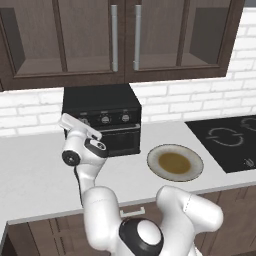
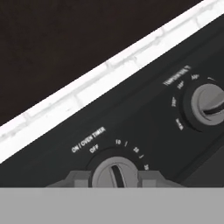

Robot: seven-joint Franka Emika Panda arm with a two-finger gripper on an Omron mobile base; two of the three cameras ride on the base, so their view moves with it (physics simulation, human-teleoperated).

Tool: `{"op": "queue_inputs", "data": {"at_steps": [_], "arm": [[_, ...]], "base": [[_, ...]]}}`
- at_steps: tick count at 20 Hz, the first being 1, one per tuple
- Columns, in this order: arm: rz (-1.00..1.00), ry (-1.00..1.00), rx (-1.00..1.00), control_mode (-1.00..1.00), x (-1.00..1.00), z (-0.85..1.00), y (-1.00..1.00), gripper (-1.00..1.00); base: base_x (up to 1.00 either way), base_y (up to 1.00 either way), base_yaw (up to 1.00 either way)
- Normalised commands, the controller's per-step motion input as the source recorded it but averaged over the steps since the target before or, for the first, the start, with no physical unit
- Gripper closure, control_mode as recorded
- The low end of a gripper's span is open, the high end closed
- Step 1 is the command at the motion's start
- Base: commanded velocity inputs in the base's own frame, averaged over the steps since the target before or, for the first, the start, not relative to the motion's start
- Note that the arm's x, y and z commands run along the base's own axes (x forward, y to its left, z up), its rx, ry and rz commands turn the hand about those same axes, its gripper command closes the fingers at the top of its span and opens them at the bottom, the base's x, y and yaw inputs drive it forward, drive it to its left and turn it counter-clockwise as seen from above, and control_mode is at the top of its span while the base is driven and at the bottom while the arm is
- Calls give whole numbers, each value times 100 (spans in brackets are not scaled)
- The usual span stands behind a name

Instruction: Pick up the kebab skewer and baguette bread, and place them inside the toaster oven. Close the toaster oven door and start by setting the timer.

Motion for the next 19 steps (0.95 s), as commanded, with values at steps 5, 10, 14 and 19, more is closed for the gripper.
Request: {"op": "queue_inputs", "data": {"at_steps": [5, 10, 14, 19], "arm": [[2, -4, 29, -100, 0, -1, 0, 100], [2, -5, 30, -100, 0, 0, 0, 100], [3, -6, 28, -100, 1, 0, 0, 100], [2, -6, 26, -100, 1, 0, 0, 100]], "base": [[0, 0, 0], [0, 0, 0], [0, 0, 0], [0, 0, 0]]}}
